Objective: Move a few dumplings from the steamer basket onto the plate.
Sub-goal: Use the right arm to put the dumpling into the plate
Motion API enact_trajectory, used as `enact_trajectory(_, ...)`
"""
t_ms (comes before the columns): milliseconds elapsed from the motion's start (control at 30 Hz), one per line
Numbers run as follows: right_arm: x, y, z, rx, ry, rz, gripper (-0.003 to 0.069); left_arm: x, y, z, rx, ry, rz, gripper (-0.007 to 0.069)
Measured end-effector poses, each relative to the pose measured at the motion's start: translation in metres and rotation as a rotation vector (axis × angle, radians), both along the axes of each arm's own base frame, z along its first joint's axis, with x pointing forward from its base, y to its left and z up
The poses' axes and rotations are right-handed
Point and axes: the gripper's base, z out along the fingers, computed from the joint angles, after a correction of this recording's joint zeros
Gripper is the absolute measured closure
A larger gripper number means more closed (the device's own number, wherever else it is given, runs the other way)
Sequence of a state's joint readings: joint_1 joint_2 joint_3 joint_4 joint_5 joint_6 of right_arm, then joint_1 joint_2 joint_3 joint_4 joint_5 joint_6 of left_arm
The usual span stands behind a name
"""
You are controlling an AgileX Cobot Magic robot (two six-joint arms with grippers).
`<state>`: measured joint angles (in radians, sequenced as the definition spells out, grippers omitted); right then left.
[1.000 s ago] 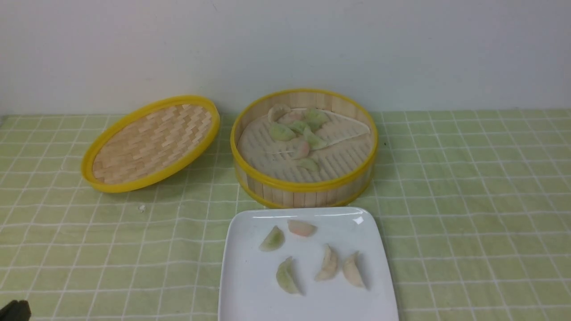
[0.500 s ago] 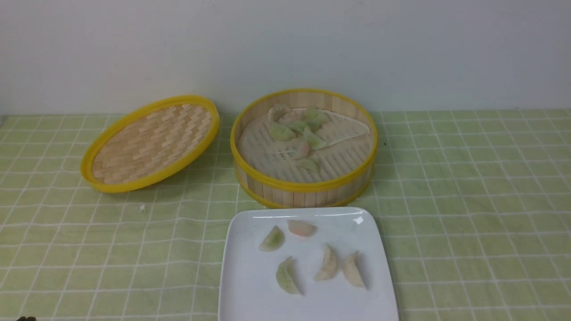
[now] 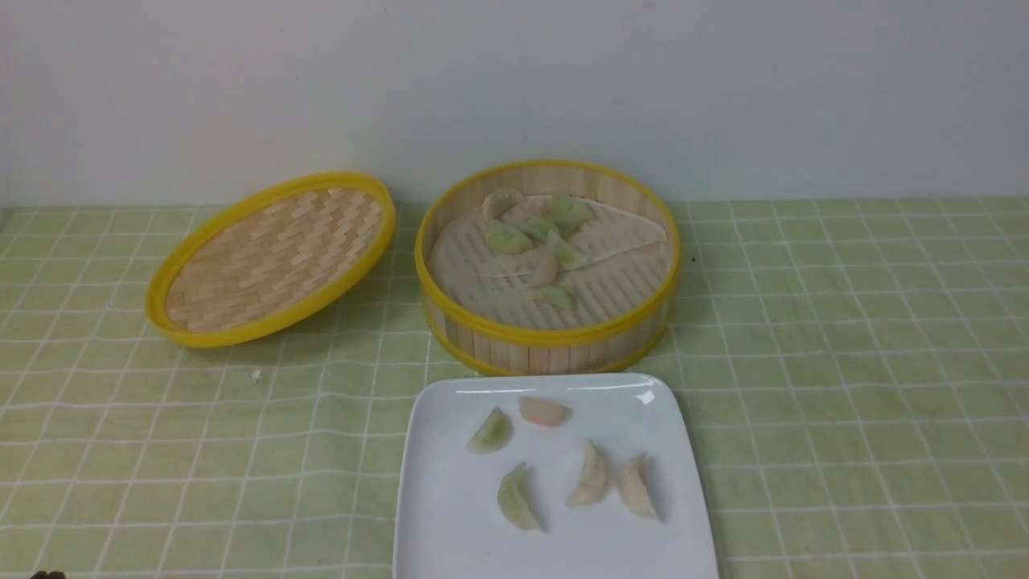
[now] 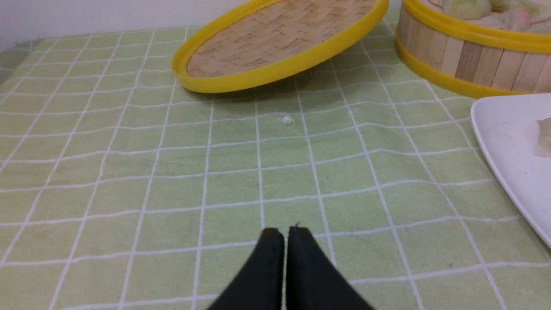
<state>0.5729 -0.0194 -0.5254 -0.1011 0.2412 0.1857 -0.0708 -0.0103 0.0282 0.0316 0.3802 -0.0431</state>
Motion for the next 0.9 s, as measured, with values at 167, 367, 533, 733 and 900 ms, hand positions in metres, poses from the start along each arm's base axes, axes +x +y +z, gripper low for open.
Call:
enact_trajectory(167, 0.000, 0.000, 0.000, 0.000, 0.000, 0.000, 0.0673, 0.000, 0.000, 0.000, 0.000, 0.000, 0.000, 0.0631)
enact_trajectory(367, 0.001, 0.001, -0.002, 0.009, 0.032, 0.017, 0.0673, 0.000, 0.000, 0.000, 0.000, 0.000, 0.000, 0.0631)
enact_trajectory(533, 0.006, 0.006, -0.014, -0.035, 0.101, 0.032, 0.0673, 0.000, 0.000, 0.000, 0.000, 0.001, 0.000, 0.0631)
enact_trajectory(733, 0.020, 0.016, -0.041, -0.110, 0.180, 0.029, 0.0673, 0.000, 0.000, 0.000, 0.001, 0.001, 0.000, 0.0631)
enact_trajectory(900, 0.034, 0.022, -0.073, -0.189, 0.256, -0.035, 0.0673, 0.000, 0.000, 0.000, 0.001, 0.001, 0.000, 0.0631)
